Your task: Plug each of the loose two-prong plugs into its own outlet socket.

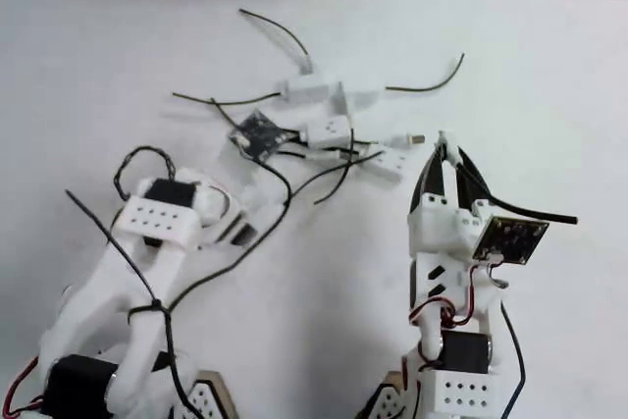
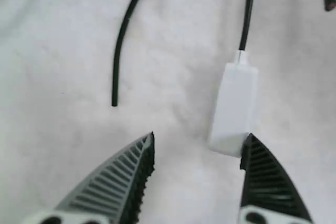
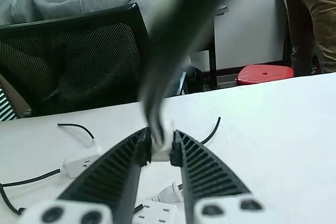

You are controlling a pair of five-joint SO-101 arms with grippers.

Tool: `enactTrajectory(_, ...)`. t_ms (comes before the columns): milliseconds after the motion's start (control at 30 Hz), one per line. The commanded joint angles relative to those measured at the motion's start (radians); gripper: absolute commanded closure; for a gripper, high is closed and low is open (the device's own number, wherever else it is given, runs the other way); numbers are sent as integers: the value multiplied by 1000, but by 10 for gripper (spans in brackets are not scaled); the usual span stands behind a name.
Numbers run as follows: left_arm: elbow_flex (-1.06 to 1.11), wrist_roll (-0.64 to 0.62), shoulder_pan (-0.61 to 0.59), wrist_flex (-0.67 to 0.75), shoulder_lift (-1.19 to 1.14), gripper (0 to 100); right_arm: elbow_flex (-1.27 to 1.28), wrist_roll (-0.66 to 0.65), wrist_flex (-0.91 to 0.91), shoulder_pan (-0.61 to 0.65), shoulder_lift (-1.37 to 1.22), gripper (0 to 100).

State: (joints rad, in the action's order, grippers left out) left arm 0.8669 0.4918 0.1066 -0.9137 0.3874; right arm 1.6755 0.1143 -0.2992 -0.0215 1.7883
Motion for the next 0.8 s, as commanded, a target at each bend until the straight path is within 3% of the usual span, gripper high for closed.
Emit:
enactTrajectory(0, -64, -2, -30, 17, 50, 733, 14, 6, -1, 7, 13, 980)
enactTrajectory(100, -49, -2, -35, 48, 48, 733, 14, 6, -1, 7, 13, 980)
enactTrajectory(267, 63, -2, -36, 224, 48, 733, 14, -28, -7, 8, 13, 980)
enactTrajectory(467, 86, -2, -110, 330, 50, 733, 14, -35, -13, 8, 13, 980)
enactTrajectory(600, 48, 0, -127, 270, 59, 733, 14, -35, -13, 8, 13, 980)
enactTrajectory(767, -55, 0, -120, 40, 157, 734, 8, -37, -25, 28, 13, 980)
